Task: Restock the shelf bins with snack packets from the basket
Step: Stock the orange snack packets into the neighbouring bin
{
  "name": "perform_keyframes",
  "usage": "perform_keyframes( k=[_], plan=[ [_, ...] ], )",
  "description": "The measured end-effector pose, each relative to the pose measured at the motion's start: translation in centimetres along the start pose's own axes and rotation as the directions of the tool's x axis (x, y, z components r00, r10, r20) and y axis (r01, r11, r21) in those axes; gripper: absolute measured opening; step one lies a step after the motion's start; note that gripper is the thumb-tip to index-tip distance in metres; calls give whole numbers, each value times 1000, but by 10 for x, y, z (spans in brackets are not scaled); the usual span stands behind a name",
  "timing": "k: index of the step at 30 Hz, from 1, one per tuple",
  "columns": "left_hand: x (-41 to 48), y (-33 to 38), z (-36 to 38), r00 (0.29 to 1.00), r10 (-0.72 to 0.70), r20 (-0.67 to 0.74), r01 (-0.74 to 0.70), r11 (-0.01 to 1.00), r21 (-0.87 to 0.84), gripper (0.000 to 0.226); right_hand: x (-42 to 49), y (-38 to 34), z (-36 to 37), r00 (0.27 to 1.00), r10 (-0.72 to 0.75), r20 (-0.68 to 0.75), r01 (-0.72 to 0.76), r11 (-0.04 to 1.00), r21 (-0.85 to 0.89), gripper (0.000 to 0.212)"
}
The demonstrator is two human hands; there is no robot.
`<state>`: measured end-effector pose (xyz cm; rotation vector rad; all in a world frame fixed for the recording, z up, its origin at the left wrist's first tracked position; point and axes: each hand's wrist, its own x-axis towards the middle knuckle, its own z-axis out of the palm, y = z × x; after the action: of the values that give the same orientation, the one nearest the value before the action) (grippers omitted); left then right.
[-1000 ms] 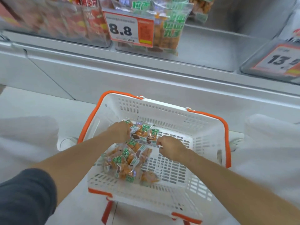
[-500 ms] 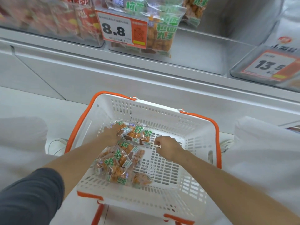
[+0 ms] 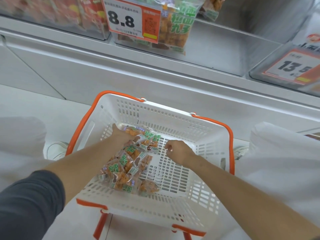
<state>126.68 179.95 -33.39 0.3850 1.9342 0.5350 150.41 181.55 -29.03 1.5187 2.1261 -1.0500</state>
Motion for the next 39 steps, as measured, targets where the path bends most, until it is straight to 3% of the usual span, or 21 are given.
perform_keyframes(
  k=[3,5,8,11,13,15,17,20,22,24,28,34,39],
  plan=[
    [-25,18,8,981,-50,188,90,974,-209,115,-2,-4,-16,995,59,-81,-44,984,172,22],
    [-46,34,10,972,-21,232,65,981,-181,104,-3,-5,-33,983,127,-131,-89,960,264,23],
    [-82,56,4,942,24,335,47,978,-201,84,-13,-18,-67,977,185,-110,-123,897,425,50],
    [-125,81,-9,870,126,477,-56,986,-158,59,-37,-40,-99,991,135,-7,-109,829,549,63],
    [-142,93,-17,835,228,500,-175,973,-152,47,-54,-54,-115,997,38,-70,8,824,566,57],
    [-164,109,-20,812,340,473,-266,939,-218,28,-64,-63,-127,961,-66,-270,205,823,530,43],
    [-187,125,-17,802,455,387,-371,887,-274,8,-68,-69,-135,866,-92,-492,346,821,455,34],
    [-197,139,-4,744,643,182,-603,763,-232,51,-74,-83,-140,724,-60,-687,441,806,395,30],
    [-191,142,-4,658,752,33,-743,656,-135,71,-77,-94,-140,669,-50,-742,503,764,403,34],
    [-185,144,-9,587,809,-39,-808,583,-83,77,-79,-104,-142,622,-43,-781,561,721,406,36],
    [-191,156,-14,485,860,-159,-875,475,-94,58,-80,-114,-150,562,-32,-826,640,649,411,39],
    [-202,176,-23,405,905,-129,-914,400,-68,38,-83,-117,-167,491,-34,-870,689,627,364,39],
    [-215,210,-26,335,939,-78,-942,336,3,53,-96,-111,-200,473,-44,-880,704,619,347,39]
  ],
)
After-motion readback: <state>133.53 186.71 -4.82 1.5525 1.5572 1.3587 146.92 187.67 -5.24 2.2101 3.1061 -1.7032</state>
